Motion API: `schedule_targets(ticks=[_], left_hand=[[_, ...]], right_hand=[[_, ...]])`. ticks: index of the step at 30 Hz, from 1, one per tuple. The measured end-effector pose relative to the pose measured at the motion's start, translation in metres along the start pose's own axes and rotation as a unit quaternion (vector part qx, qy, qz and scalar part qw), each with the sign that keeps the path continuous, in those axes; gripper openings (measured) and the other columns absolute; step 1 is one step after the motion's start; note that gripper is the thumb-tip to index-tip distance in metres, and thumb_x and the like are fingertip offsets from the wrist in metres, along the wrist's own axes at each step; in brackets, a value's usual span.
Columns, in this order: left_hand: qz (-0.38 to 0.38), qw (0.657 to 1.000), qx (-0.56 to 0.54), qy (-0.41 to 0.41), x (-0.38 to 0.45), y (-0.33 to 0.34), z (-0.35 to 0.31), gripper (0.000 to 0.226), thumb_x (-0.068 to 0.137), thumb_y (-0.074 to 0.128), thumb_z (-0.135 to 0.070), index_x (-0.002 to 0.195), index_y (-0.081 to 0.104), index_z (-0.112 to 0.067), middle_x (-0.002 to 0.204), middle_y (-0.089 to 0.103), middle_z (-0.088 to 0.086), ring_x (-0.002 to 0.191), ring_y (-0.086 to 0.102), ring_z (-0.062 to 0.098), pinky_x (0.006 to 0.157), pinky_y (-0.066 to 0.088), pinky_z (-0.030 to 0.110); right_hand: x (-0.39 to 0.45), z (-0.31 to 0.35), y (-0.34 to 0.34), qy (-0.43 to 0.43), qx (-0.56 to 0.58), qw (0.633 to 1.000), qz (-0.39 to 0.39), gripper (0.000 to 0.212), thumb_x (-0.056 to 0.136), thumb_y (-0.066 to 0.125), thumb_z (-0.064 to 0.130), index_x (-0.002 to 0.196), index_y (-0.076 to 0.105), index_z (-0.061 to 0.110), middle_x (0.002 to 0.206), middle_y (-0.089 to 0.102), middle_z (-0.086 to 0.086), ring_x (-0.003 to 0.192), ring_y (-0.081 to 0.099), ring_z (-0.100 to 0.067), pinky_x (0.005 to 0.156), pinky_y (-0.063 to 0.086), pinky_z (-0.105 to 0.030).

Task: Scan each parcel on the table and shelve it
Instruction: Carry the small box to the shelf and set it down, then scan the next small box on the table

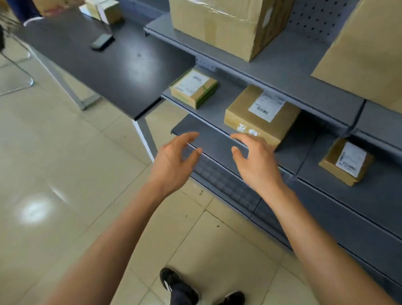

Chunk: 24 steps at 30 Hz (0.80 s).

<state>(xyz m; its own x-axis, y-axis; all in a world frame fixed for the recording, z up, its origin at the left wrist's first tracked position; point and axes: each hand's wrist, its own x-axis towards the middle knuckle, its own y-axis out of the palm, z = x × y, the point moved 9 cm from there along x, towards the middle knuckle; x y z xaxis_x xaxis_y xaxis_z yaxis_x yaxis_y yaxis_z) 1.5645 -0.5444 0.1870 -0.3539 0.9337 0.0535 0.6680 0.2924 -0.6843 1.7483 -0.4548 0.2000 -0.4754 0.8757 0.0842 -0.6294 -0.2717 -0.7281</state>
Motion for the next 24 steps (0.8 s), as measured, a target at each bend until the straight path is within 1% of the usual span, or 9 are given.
schedule_targets(ticks=[2,4,7,9,14,17,20,24], left_hand=[[-0.031,0.999,-0.013,-0.010,-0.003,-0.036,0.017,0.041,0.100,0.057,-0.042,0.140,0.055,-0.032,0.130,0.063,-0.013,0.118,0.058,0.006,0.096,0.054,0.039],[-0.064,0.997,-0.025,-0.022,-0.004,-0.075,0.035,0.039,0.100,0.058,-0.039,0.138,0.057,-0.032,0.125,0.065,-0.016,0.114,0.059,0.005,0.095,0.054,0.039],[-0.096,0.994,-0.038,-0.047,-0.004,-0.126,0.065,0.038,0.100,0.058,-0.037,0.138,0.058,-0.032,0.127,0.065,-0.014,0.117,0.059,0.006,0.096,0.053,0.042],[-0.107,0.992,-0.044,-0.059,-0.006,-0.154,0.084,0.039,0.100,0.058,-0.039,0.138,0.057,-0.033,0.126,0.065,-0.016,0.118,0.057,0.004,0.099,0.052,0.041],[-0.148,0.984,-0.046,-0.083,-0.014,-0.209,0.125,0.037,0.099,0.061,-0.035,0.137,0.059,-0.034,0.119,0.065,-0.019,0.111,0.059,0.001,0.097,0.053,0.037],[-0.171,0.980,-0.041,-0.094,-0.019,-0.235,0.147,0.037,0.098,0.062,-0.036,0.135,0.060,-0.034,0.118,0.066,-0.019,0.109,0.061,-0.001,0.094,0.055,0.038],[-0.195,0.975,-0.036,-0.099,-0.017,-0.257,0.167,0.037,0.097,0.062,-0.038,0.134,0.061,-0.033,0.117,0.067,-0.019,0.108,0.061,-0.001,0.092,0.055,0.038],[-0.209,0.970,-0.031,-0.117,0.000,-0.278,0.196,0.038,0.097,0.061,-0.041,0.134,0.059,-0.039,0.118,0.066,-0.022,0.110,0.060,-0.004,0.091,0.054,0.032]], right_hand=[[0.008,0.037,0.021,-0.029,0.001,0.999,0.022,0.034,0.103,0.056,0.019,0.137,0.060,0.018,0.139,0.061,0.003,0.134,0.047,-0.017,0.111,0.038,-0.031],[0.015,0.072,0.041,-0.055,0.009,0.998,0.043,0.035,0.103,0.057,0.019,0.138,0.060,0.018,0.140,0.060,0.003,0.135,0.047,-0.015,0.113,0.037,-0.030],[0.028,0.120,0.066,-0.086,0.014,0.995,0.058,0.036,0.103,0.057,0.019,0.139,0.059,0.019,0.141,0.059,0.005,0.133,0.047,-0.010,0.109,0.033,-0.020],[0.037,0.148,0.082,-0.102,0.021,0.993,0.062,0.037,0.102,0.058,0.018,0.139,0.059,0.020,0.139,0.059,0.006,0.132,0.047,-0.007,0.106,0.031,-0.015],[0.055,0.201,0.120,-0.123,0.042,0.988,0.081,0.037,0.102,0.059,0.018,0.139,0.060,0.021,0.139,0.059,0.006,0.133,0.046,-0.009,0.108,0.034,-0.021],[0.063,0.228,0.143,-0.140,0.048,0.984,0.103,0.037,0.102,0.059,0.017,0.139,0.059,0.020,0.138,0.059,0.004,0.133,0.047,-0.011,0.110,0.038,-0.025],[0.077,0.250,0.164,-0.155,0.047,0.980,0.119,0.039,0.102,0.058,0.016,0.141,0.058,0.018,0.140,0.059,0.004,0.134,0.046,-0.011,0.108,0.035,-0.020],[0.110,0.276,0.193,-0.175,0.047,0.974,0.133,0.040,0.102,0.058,0.015,0.141,0.058,0.019,0.143,0.057,0.005,0.136,0.046,-0.009,0.107,0.032,-0.015]])
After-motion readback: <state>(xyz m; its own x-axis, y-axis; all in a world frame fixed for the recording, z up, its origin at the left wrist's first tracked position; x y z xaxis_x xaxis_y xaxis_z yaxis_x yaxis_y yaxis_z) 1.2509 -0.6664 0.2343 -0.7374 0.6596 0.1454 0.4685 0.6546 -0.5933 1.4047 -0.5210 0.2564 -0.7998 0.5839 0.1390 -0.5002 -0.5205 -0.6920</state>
